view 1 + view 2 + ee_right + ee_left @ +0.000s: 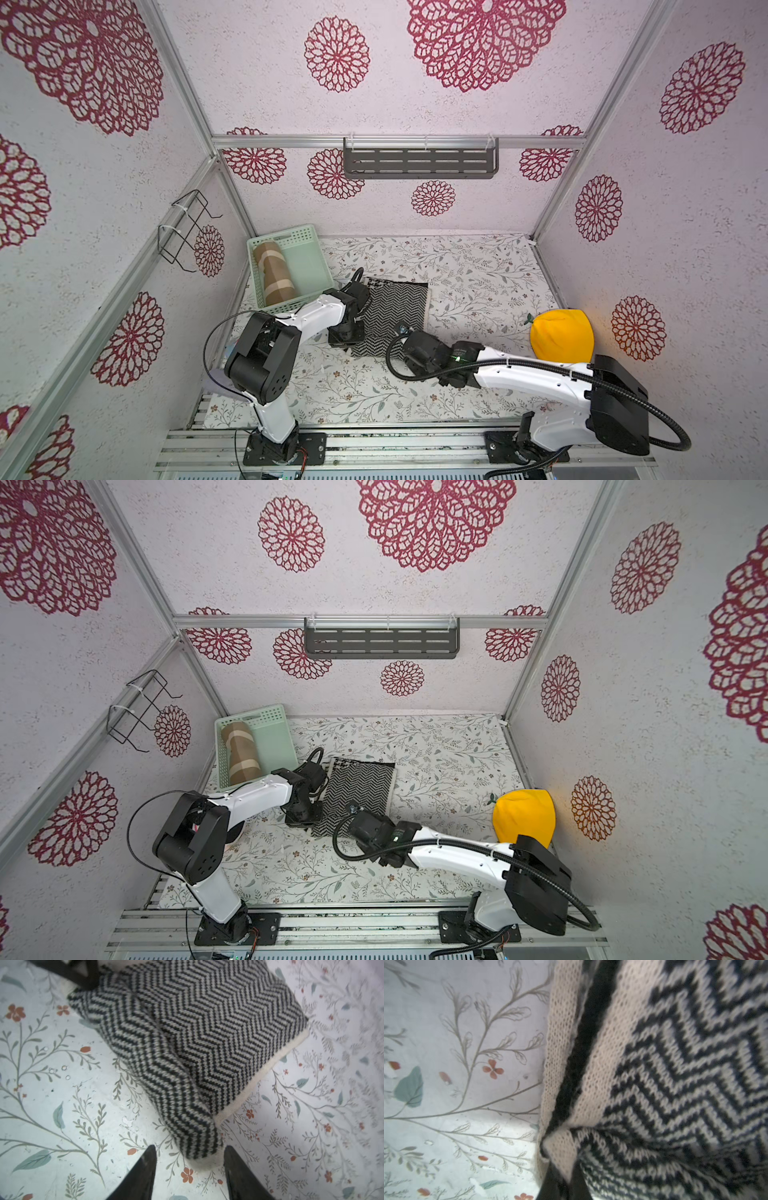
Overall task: Roll up the scarf and place it into the basket
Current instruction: Roll the scarf at the center of the board.
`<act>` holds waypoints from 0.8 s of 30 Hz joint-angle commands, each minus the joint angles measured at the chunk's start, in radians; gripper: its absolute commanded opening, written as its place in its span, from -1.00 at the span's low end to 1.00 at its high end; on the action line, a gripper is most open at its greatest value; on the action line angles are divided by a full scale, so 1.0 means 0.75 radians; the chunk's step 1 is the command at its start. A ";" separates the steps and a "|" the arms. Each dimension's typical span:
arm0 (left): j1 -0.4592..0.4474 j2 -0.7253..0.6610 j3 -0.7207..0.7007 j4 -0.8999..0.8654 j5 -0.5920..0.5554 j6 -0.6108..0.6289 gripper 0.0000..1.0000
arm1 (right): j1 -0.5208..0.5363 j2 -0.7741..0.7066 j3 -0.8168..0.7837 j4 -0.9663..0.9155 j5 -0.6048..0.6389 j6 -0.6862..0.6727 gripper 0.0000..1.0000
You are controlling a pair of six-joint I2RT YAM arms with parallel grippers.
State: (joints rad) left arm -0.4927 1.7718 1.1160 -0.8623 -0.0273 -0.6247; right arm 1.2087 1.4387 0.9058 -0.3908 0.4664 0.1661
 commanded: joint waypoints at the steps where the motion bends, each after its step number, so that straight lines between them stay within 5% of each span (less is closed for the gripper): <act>1: 0.014 0.038 0.013 -0.033 -0.017 0.039 -1.00 | 0.128 0.109 0.040 0.052 0.298 -0.174 0.04; 11: 0.014 0.032 0.015 -0.030 0.016 0.071 -1.00 | 0.138 0.389 0.077 0.237 0.423 -0.362 0.15; 18: 0.016 0.033 0.030 -0.051 0.020 0.103 -1.00 | 0.043 0.481 0.064 0.302 0.336 -0.434 0.18; 24: 0.017 0.027 0.055 -0.072 0.034 0.144 -1.00 | -0.073 0.545 0.084 0.265 0.165 -0.423 -0.24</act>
State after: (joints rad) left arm -0.4881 1.7771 1.1339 -0.8898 -0.0074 -0.5476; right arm 1.1934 1.8183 0.9600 -0.1566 0.6739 -0.1432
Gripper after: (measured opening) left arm 0.066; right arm 0.396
